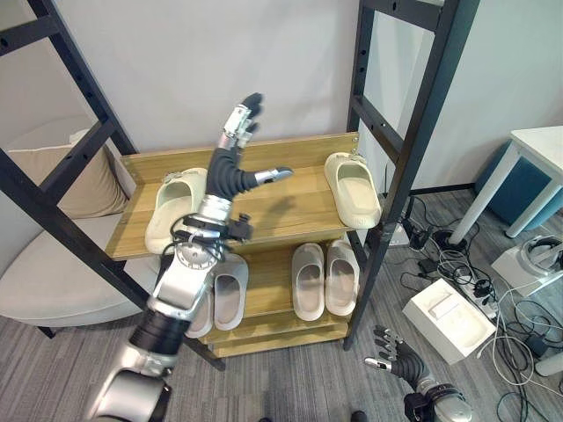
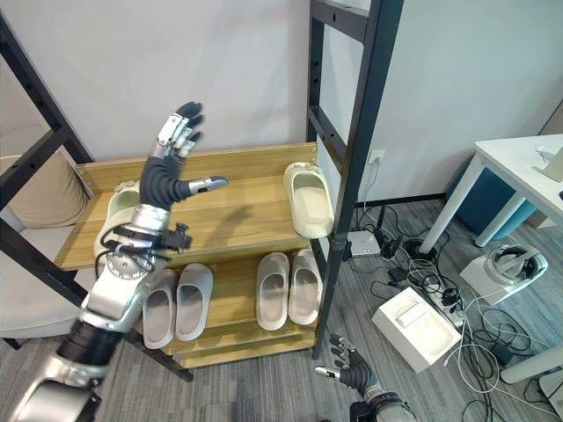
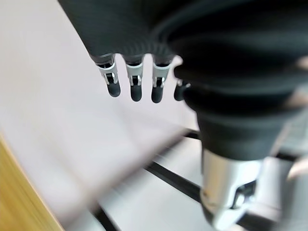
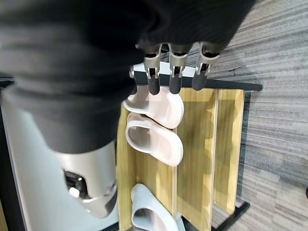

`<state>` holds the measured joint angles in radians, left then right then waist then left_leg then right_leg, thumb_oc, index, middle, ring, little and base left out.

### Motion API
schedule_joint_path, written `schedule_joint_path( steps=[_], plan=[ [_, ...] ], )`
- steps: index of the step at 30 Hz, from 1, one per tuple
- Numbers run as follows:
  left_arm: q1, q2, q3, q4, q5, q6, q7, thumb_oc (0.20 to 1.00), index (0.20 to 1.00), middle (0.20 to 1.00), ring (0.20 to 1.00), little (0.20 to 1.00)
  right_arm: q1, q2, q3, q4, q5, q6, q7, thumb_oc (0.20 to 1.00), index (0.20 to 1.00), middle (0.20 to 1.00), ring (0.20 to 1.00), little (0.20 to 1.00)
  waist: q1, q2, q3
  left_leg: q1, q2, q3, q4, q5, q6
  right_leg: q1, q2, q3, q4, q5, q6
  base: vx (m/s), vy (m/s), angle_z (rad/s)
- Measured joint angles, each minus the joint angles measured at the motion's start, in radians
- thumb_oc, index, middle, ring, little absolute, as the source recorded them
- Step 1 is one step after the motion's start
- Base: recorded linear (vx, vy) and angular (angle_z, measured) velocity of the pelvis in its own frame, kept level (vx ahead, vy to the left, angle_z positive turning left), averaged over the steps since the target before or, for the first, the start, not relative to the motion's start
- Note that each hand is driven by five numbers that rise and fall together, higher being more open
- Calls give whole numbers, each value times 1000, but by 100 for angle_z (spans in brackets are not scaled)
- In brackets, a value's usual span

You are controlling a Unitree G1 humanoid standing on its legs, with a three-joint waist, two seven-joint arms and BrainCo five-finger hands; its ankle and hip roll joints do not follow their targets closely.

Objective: Arrange the slippers neatly on the shoe rack.

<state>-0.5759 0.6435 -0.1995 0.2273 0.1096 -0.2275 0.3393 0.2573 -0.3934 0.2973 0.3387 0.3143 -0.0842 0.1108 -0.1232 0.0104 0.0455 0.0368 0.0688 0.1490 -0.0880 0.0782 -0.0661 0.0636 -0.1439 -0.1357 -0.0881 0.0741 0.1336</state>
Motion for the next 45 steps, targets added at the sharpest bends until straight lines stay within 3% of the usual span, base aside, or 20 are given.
schedule_joint_path(
  steps=[5,12,15,27,32,35,38,39,40,41,45],
  plan=[
    [-65,159,-20,133,182,49,130,1000,1000,1000,1000,1000,26,-6,9,3,4,-3,20,1000,1000,1000,1000,1000,-6,-3,-1,-2,-1,5,0,0,0,-6,0,4,0,8,-11,18,15,-3],
    [-102,300,-80,352,256,110,173,1000,1000,1000,1000,1000,15,-10,10,2,35,-21,33,1000,1000,1000,1000,1000,-8,-8,-1,-31,2,31,0,-1,0,-51,2,31,0,19,-14,6,16,-12],
    [-106,339,-106,363,283,121,175,1000,1000,1000,1000,1000,24,-14,21,5,42,-24,34,1000,1000,1000,1000,1000,-5,-15,2,-39,1,32,0,1,0,-58,2,31,0,22,-15,0,0,0],
    [-2,356,-78,335,353,126,162,1000,1000,1000,1000,1000,10,-17,46,5,43,-42,37,1000,1000,1000,1000,1000,16,-34,35,-54,2,38,2,2,-1,-75,2,34,0,24,-15,3,2,-1],
    [-42,324,-169,428,388,131,161,1000,1000,1000,1000,1000,-4,-19,46,4,43,-45,35,1000,1000,1000,1000,1000,9,-32,47,-53,2,38,1,1,-1,-81,2,33,0,24,-15,0,1,1],
    [-153,305,-229,543,392,151,158,1000,1000,1000,1000,1000,-9,-36,47,-20,43,-46,34,1000,1000,1000,1000,1000,10,-26,58,-55,2,49,0,-1,-5,-84,2,47,0,21,-8,-20,10,-11],
    [-229,301,-289,638,392,158,151,1000,1000,1000,1000,1000,-5,-43,45,-37,60,-47,32,1000,1000,1000,1000,1000,-22,-38,69,-70,4,66,0,-2,-7,-116,10,68,0,28,-4,-22,16,-19],
    [-264,304,-309,669,391,160,152,567,567,567,567,567,-4,-45,43,-39,61,-47,31,1000,1000,1000,1000,1000,-17,-40,71,-74,6,79,1,0,-5,-122,8,78,0,33,-5,-8,6,-24],
    [-287,307,-317,689,392,162,142,492,492,492,492,492,2,-50,45,-41,61,-47,31,1000,1000,1000,1000,1000,-16,-41,73,-75,6,82,1,2,-2,-123,10,83,0,38,-9,-14,12,-16],
    [-301,307,-330,704,392,167,134,200,200,200,200,200,2,-51,45,-42,61,-47,31,1000,1000,1000,1000,1000,-19,-41,73,-75,6,82,0,2,-2,-123,10,83,0,38,-9,-17,10,-10],
    [-337,309,-359,746,389,160,117,200,200,200,200,200,20,-58,44,-72,68,-47,31,1000,1000,1000,1000,1000,-32,-45,76,-98,11,89,0,2,-12,-157,13,90,0,42,-9,-15,6,-3]
  ],
)
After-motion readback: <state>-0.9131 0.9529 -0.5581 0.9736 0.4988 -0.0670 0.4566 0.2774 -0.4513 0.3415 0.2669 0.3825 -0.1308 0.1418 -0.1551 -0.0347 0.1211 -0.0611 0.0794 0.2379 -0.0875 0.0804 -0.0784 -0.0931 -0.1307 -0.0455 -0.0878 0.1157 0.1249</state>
